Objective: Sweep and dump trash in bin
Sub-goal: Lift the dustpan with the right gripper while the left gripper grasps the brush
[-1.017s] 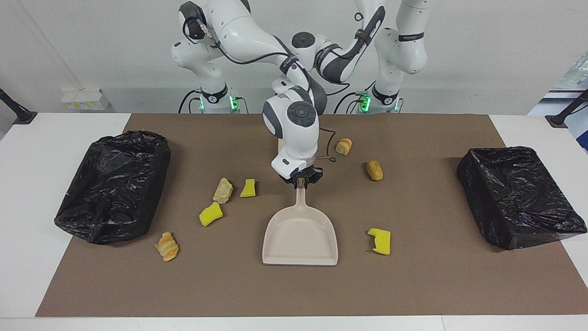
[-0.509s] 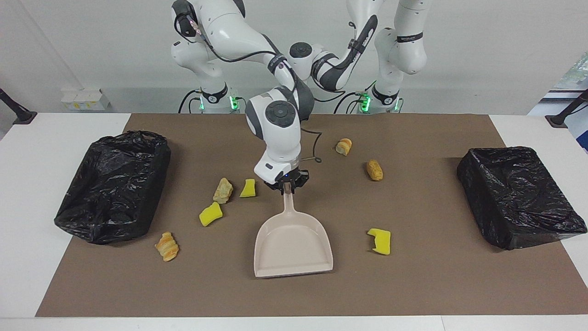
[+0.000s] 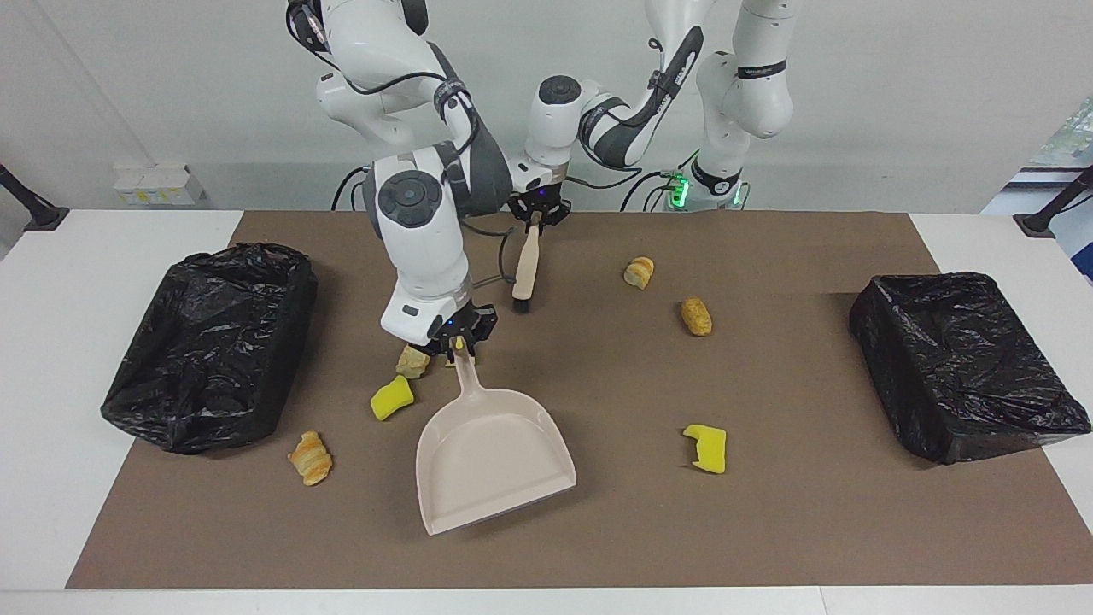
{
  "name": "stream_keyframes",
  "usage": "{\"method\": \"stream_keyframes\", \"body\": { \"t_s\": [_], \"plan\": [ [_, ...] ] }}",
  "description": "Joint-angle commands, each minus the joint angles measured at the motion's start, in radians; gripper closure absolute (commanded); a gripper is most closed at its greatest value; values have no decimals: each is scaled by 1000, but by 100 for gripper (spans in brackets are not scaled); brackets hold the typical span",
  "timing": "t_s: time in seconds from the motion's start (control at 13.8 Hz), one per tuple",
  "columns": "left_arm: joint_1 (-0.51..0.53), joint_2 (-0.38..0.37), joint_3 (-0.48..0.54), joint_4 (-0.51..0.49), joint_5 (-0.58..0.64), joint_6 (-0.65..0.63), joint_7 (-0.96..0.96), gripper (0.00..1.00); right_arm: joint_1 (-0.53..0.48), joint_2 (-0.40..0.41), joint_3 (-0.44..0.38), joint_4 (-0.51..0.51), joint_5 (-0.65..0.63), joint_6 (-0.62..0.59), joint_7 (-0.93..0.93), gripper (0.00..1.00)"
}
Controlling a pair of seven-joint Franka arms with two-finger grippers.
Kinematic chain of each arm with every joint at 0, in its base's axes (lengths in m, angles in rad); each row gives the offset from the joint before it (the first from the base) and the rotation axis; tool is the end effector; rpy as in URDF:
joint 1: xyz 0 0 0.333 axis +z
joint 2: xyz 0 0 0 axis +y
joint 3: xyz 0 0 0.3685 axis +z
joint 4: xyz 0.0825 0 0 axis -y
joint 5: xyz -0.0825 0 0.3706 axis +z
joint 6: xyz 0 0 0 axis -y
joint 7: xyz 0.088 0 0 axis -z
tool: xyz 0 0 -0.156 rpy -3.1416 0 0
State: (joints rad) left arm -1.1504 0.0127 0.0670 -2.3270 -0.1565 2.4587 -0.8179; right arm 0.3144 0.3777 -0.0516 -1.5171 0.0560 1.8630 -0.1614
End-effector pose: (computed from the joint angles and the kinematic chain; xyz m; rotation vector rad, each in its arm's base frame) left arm 0.2380 -0.4590 0.3578 2.9755 -0.2235 -0.0245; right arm 0.6470 0.1860 0.4469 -3.0432 -0.6336 0.0512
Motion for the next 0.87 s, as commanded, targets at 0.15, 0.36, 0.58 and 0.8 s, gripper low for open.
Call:
{"method": "stream_keyframes", "body": {
  "t_s": [0.15,0.36,0.58,0.8],
  "plan": [
    [159,-13,8,106,5,-182,190,100,-35,-59,13,-17,4,-67,-194,100],
    [326,22,8,141,119,-198,352,100,-31,-81,12,-52,1,-108,-404,100],
    [495,94,8,218,127,-201,552,100,-11,-118,13,-117,-66,-91,-533,100],
    [667,185,10,352,158,-208,794,100,34,-132,15,-121,-128,-125,-636,100]
  ]
}}
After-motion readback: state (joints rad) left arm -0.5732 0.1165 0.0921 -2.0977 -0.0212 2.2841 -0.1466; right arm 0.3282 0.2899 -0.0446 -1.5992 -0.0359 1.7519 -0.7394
